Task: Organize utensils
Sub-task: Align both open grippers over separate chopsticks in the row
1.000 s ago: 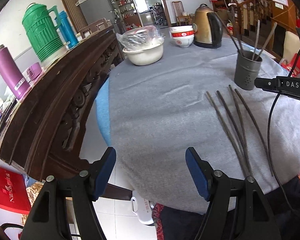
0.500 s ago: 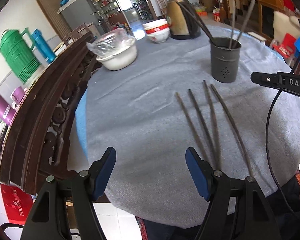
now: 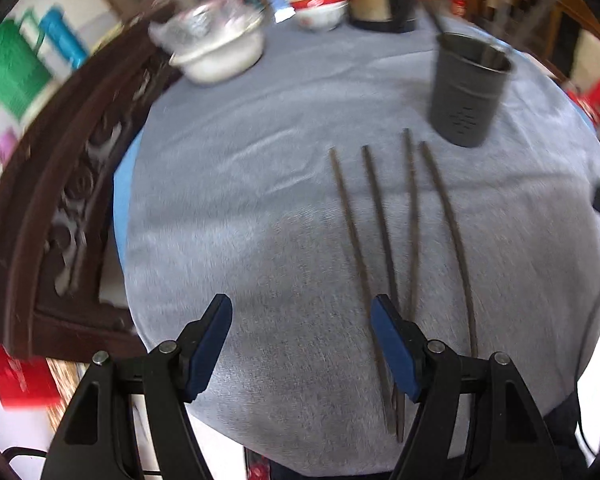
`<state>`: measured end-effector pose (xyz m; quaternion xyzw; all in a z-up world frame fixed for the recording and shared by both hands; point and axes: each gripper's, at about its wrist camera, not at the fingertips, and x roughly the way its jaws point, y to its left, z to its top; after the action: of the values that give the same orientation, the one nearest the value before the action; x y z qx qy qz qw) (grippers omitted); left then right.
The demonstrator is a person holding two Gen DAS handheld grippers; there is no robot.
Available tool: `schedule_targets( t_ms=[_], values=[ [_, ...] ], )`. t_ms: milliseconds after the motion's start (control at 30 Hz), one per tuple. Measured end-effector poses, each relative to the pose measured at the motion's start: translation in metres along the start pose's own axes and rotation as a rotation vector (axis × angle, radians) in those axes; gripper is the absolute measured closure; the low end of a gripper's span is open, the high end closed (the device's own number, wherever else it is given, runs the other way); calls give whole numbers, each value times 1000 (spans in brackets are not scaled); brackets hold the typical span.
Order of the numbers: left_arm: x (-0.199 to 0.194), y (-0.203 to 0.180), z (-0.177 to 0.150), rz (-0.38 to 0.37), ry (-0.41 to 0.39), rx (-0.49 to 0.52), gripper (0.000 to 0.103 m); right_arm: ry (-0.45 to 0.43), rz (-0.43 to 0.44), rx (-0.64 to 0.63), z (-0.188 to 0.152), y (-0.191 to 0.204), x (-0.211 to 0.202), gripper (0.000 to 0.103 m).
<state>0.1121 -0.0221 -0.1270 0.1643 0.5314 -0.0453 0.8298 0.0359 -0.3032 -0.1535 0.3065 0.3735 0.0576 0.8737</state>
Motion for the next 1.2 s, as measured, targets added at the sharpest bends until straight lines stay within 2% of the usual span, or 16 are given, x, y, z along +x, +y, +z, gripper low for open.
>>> schedule_targets(
  t_ms=[167, 267, 400, 567, 667, 1000, 1067, 1200],
  values=[
    [10, 15, 16, 3, 36, -107, 30, 35, 12, 0, 4, -13, -4, 72],
    [14, 19, 30, -29, 52, -153, 30, 54, 12, -19, 7, -14, -5, 72],
    [16, 12, 43, -41, 39, -158, 30, 67, 5, -57, 9, -9, -6, 72],
    [15, 9, 48, -63, 5, -107, 30, 86, 5, -53, 7, 4, 7, 72],
    [19, 18, 45, -105, -1, -97, 30, 117, -5, -80, 7, 24, 25, 72],
    [28, 49, 49, -267, -40, -74, 31, 170, -146, -219, 15, 103, 91, 74],
    [30, 57, 49, -307, -31, -85, 35, 190, -166, -224, 17, 112, 107, 75],
    [36, 63, 44, -351, -8, -78, 36, 224, -220, -234, 18, 125, 136, 75]
  ],
)
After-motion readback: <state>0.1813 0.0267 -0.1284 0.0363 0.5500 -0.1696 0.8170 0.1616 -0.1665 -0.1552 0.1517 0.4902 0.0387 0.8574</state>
